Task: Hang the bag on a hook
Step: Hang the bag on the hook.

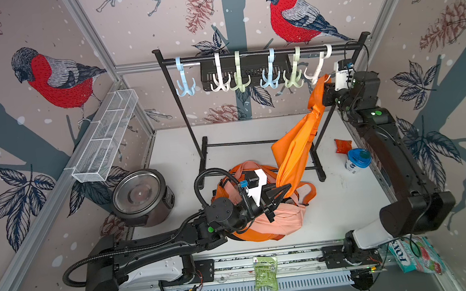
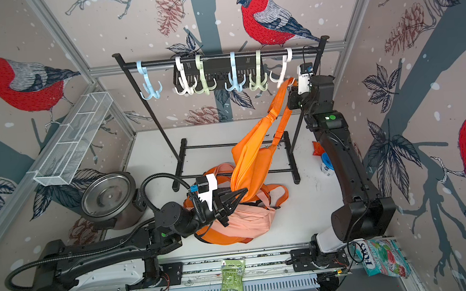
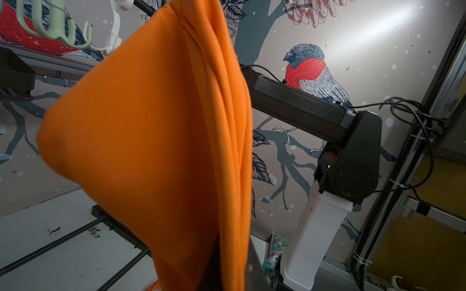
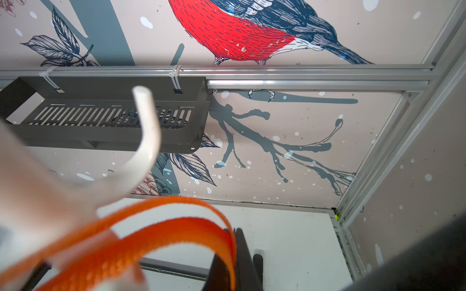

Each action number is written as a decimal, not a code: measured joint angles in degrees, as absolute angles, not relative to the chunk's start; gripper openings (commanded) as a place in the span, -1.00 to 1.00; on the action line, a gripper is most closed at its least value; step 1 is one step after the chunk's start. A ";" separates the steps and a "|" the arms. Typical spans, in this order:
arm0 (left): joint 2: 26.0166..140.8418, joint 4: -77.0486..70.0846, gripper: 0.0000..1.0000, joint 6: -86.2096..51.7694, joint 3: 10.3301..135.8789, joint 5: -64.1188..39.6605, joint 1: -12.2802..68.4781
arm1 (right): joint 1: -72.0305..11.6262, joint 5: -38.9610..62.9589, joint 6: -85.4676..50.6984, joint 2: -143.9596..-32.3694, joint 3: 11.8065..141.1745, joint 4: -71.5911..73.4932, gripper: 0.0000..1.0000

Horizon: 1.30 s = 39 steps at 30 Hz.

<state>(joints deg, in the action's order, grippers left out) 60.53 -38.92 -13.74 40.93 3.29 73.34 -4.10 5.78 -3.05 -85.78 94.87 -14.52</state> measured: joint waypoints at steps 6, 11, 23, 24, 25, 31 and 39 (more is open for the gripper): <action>60.16 -37.82 -1.00 -14.83 40.84 4.64 73.38 | -5.08 3.99 -3.03 -82.76 90.63 -11.90 -0.62; 61.56 -36.49 -1.00 -15.49 40.42 5.26 73.43 | -5.26 2.55 -3.09 -80.64 87.09 -10.13 -0.55; 67.02 -36.12 -1.00 -19.09 40.10 7.38 72.88 | -5.54 -0.69 -3.44 -75.61 80.12 -8.47 -0.31; 67.31 -36.12 -0.99 -19.46 40.12 7.38 72.64 | -5.54 -0.99 -3.46 -75.40 79.75 -8.47 -0.31; 67.59 -36.12 -0.91 -19.73 40.12 7.42 72.40 | -5.54 -1.32 -3.46 -75.26 79.40 -8.47 -0.31; 68.36 -36.12 -0.73 -22.46 40.12 7.09 70.00 | -5.50 -3.66 -3.55 -74.56 78.19 -8.34 -0.40; 67.53 -35.70 0.05 -24.77 40.10 6.17 67.92 | -5.50 -10.11 -4.56 -72.05 76.86 -7.29 -0.43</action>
<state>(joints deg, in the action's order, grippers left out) 67.53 -35.70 -24.77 40.10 6.17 67.92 -5.50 -10.11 -4.56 -72.05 76.86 -7.29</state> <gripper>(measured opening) 0.427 0.284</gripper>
